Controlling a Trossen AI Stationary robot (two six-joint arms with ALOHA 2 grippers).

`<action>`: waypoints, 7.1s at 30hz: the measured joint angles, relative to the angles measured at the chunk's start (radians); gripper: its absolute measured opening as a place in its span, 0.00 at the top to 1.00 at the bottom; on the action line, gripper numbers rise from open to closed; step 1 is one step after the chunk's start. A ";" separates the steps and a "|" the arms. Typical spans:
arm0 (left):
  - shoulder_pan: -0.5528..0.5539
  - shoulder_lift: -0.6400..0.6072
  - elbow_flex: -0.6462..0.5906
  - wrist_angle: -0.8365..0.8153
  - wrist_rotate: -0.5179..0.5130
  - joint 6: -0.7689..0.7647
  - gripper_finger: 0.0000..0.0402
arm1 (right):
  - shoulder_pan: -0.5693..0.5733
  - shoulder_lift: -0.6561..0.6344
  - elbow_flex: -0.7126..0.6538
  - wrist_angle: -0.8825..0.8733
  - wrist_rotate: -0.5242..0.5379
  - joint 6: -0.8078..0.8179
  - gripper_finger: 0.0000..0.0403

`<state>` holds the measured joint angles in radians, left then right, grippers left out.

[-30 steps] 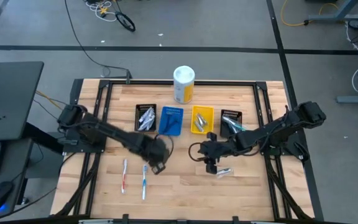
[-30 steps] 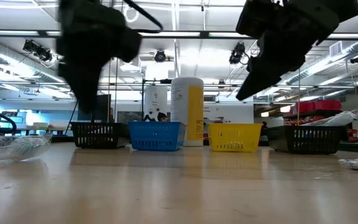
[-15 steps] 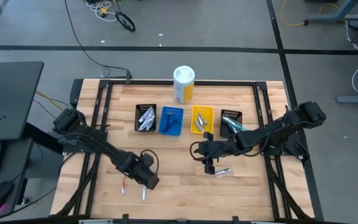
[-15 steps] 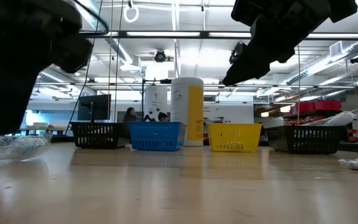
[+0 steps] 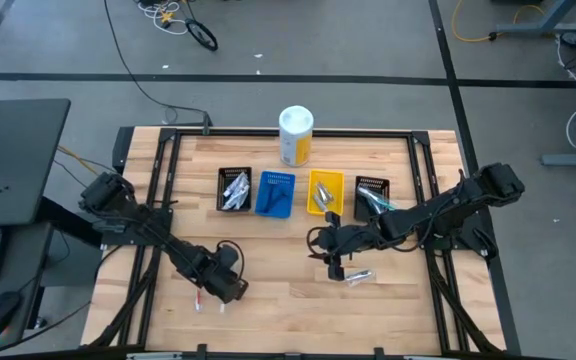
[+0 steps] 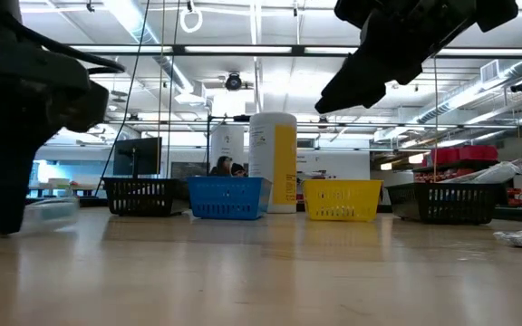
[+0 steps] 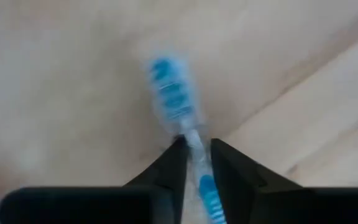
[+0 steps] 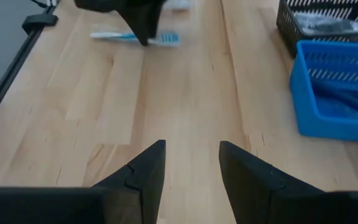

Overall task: Pick & Place Travel size toiletries
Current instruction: Put the blue toothbrush into the right black bin, then put the nail cutter into the yellow bin

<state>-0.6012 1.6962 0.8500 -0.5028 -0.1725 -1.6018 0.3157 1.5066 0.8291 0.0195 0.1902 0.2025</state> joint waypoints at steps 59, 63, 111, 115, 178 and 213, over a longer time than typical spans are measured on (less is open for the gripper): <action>0.277 0.008 0.277 0.195 -0.431 1.438 1.00 | -0.201 0.071 0.000 0.217 -0.139 0.264 0.60; 0.283 0.008 0.277 0.236 -0.432 1.478 1.00 | -0.210 0.071 0.000 0.218 -0.121 0.261 0.60; 0.327 0.008 0.277 0.223 -0.430 1.378 0.66 | -0.074 -0.488 0.000 -0.626 0.287 0.435 0.80; 0.349 0.008 0.277 0.222 -0.430 1.379 0.66 | -0.013 -0.631 0.000 -0.862 0.419 0.574 0.80; 0.210 0.005 0.439 -0.855 -0.252 0.642 0.67 | -0.113 -0.282 -0.143 -0.080 0.069 0.094 0.61; -0.106 -0.402 -0.168 -0.264 -0.069 0.020 0.67 | 0.001 -0.211 -0.143 -0.217 -0.195 -0.003 0.61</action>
<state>-0.7071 1.2942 0.6822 -0.7670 -0.2419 -1.5820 0.3166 1.2961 0.6861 -0.1977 -0.0045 0.1998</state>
